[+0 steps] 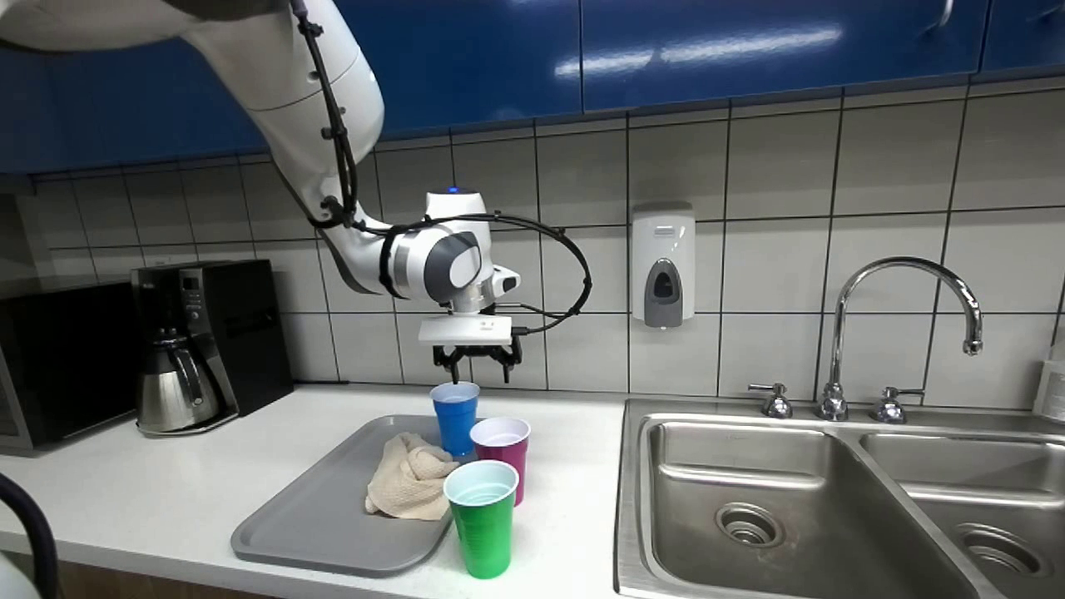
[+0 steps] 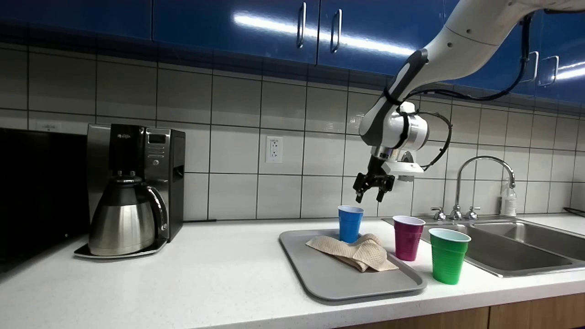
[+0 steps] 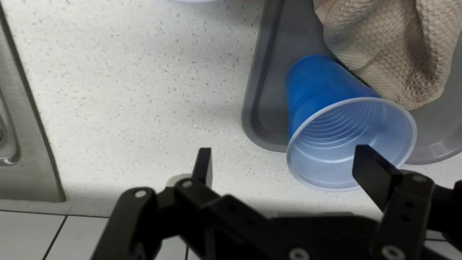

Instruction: Pick up the green cup and put it on the kitchen counter, pick up the blue cup and put it on the kitchen counter

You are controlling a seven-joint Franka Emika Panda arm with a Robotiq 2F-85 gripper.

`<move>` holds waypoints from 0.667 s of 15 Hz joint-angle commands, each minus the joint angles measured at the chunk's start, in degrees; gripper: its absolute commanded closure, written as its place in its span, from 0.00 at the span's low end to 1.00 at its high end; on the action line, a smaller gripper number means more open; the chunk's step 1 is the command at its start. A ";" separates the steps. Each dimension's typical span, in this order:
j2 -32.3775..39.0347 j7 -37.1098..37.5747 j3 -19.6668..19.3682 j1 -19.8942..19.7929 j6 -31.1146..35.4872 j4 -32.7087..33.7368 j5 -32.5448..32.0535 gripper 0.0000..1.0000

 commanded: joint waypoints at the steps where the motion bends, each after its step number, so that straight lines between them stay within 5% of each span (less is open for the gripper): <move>1: 2.88 1.89 1.53 -1.21 -3.56 4.24 -1.47 0.00; 10: 8.23 3.39 1.07 -0.61 -4.81 7.99 -4.62 0.00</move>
